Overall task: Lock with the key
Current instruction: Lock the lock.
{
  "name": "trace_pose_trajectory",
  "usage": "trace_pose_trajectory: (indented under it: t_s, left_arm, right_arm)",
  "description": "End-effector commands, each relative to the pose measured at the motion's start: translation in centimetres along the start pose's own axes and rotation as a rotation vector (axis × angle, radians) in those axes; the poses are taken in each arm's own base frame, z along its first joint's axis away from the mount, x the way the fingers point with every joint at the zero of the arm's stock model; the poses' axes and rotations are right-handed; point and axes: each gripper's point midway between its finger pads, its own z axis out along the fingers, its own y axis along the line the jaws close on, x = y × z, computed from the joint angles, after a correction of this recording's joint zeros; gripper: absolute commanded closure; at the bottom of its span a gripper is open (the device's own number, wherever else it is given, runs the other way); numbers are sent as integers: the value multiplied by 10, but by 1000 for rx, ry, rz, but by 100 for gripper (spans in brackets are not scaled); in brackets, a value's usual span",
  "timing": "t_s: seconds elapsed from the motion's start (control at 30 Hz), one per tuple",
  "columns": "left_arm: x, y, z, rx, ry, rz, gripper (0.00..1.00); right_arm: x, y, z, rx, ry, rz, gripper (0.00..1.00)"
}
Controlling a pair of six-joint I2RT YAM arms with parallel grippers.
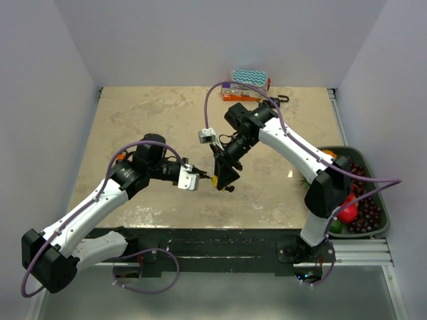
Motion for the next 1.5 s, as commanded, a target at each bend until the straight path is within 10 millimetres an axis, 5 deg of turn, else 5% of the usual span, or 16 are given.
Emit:
trace_pose_trajectory:
  t_s: [0.0,0.07,0.13,0.2,0.43,0.77,1.13,1.33,1.47]
  left_arm:
    - [-18,12,0,-24,-52,53,100]
    - [-20,13,0,-33,-61,24,100]
    - [-17,14,1,-37,-45,3,100]
    - [-16,24,0,-75,-21,-49,100]
    - [-16,52,-19,-194,-60,-240,100]
    - [-48,81,-29,-174,-194,-483,100]
    - [-75,82,-31,-104,-281,-537,100]
    - [-82,83,-31,-96,-311,-574,100]
    - [-82,78,-31,-88,-319,-607,100]
  right_arm:
    - [-16,23,-7,-32,-59,-43,100]
    - [-18,21,-7,-27,-60,-29,98]
    - [-23,14,-10,-1,-86,18,38]
    - [-27,2,-24,39,-132,53,1]
    - [-32,-37,-94,267,-275,43,1]
    - [-43,-31,-112,441,-362,-166,1]
    - [-58,-5,-92,440,-364,-309,2]
    - [-62,-5,-78,416,-364,-295,19]
    - [-61,-8,-77,421,-358,-291,38]
